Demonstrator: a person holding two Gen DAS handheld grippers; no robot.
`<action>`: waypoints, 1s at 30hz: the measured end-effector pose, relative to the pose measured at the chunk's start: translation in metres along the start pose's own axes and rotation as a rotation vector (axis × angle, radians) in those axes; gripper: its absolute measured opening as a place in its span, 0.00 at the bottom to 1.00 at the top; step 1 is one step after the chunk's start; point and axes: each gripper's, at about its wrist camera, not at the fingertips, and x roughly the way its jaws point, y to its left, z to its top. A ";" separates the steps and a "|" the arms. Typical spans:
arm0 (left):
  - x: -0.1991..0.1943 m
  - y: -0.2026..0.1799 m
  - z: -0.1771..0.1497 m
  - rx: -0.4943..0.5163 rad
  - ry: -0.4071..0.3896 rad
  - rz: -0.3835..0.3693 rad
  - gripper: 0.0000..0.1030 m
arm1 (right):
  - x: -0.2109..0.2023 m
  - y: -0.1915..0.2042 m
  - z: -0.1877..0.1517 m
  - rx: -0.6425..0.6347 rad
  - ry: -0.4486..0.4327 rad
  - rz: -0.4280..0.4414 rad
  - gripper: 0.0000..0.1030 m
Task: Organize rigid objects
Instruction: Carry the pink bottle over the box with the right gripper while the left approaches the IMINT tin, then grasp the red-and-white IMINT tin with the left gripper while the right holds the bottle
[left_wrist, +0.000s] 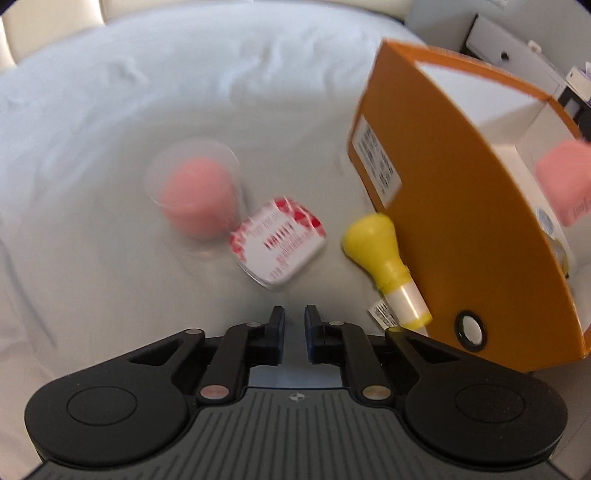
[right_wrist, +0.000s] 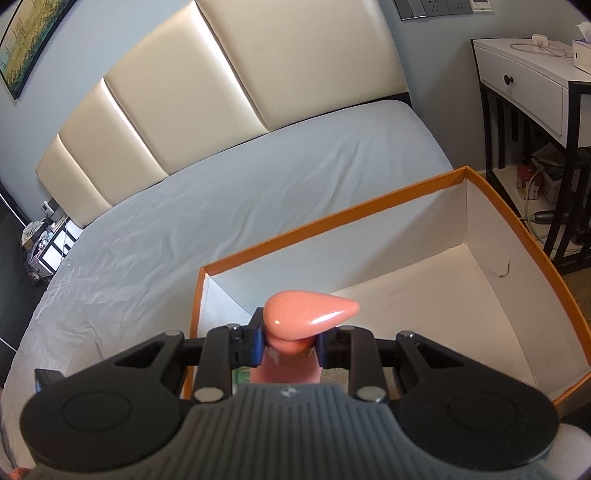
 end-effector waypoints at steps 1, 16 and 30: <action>-0.007 -0.002 -0.001 0.009 -0.045 0.024 0.28 | 0.000 -0.001 0.000 -0.001 -0.002 -0.002 0.25; 0.027 -0.024 0.031 0.528 -0.027 0.040 0.84 | -0.001 -0.012 0.006 -0.016 -0.003 -0.028 0.25; 0.037 -0.016 0.028 0.303 0.023 -0.027 0.56 | 0.009 -0.021 -0.002 0.004 0.042 -0.056 0.25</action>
